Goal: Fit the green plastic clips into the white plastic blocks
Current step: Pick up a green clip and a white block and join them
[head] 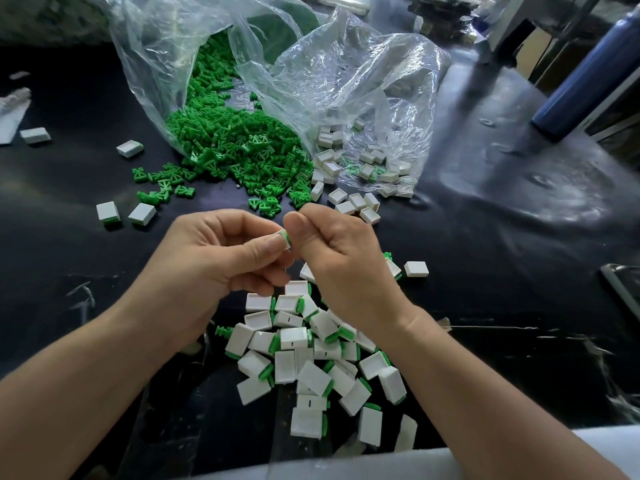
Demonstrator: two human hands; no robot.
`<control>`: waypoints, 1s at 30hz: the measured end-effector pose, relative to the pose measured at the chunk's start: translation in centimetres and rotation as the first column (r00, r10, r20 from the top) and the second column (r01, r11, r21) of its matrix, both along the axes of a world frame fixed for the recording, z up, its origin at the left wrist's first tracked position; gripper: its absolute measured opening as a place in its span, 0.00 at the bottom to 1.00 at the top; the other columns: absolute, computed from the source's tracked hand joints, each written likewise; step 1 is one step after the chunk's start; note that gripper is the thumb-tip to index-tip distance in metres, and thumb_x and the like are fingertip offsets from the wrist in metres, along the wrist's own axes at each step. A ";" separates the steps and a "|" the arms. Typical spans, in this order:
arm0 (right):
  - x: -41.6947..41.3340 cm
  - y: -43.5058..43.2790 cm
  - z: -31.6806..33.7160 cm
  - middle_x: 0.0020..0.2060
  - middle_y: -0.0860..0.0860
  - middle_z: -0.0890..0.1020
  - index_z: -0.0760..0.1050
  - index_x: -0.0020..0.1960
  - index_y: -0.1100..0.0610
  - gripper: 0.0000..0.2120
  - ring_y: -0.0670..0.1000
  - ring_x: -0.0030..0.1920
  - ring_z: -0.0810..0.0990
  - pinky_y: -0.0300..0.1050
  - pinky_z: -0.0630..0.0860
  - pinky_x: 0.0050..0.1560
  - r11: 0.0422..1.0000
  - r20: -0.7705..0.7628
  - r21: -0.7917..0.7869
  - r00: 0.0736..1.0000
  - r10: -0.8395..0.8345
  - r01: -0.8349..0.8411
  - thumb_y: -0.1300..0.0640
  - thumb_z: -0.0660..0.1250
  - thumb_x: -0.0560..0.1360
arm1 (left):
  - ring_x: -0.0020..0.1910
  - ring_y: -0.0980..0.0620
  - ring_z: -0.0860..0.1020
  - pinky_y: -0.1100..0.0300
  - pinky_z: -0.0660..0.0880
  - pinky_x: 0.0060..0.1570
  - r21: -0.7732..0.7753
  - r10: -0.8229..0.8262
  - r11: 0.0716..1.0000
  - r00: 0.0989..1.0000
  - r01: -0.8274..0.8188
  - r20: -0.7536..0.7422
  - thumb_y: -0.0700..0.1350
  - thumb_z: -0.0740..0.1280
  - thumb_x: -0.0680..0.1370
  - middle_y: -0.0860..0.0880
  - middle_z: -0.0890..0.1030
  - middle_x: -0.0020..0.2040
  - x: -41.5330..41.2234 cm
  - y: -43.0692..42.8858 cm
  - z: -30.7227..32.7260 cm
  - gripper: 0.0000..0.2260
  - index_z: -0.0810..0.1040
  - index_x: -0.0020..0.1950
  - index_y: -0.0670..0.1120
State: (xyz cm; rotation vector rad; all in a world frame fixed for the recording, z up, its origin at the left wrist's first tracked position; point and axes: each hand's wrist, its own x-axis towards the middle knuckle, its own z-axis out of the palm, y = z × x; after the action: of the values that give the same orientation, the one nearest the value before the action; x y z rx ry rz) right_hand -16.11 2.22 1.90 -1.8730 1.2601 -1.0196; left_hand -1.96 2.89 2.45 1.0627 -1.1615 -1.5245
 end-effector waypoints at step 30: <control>0.3 0.3 1.1 0.30 0.52 0.68 0.70 0.37 0.58 0.27 0.45 0.25 0.63 0.35 0.58 0.24 0.632 0.506 0.648 0.860 0.059 -0.425 0.38 0.45 0.76 | 0.28 0.47 0.78 0.58 0.78 0.32 -0.111 -0.082 0.990 0.996 0.084 0.021 0.44 0.70 0.64 0.41 0.81 0.33 0.4 -0.1 -0.3 0.12 0.83 0.44 0.40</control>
State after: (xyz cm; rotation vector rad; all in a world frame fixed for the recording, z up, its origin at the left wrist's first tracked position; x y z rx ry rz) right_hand -15.77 2.55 2.99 -1.0359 0.8925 -0.5733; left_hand -1.58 2.76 2.16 0.9642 -1.3007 -1.4986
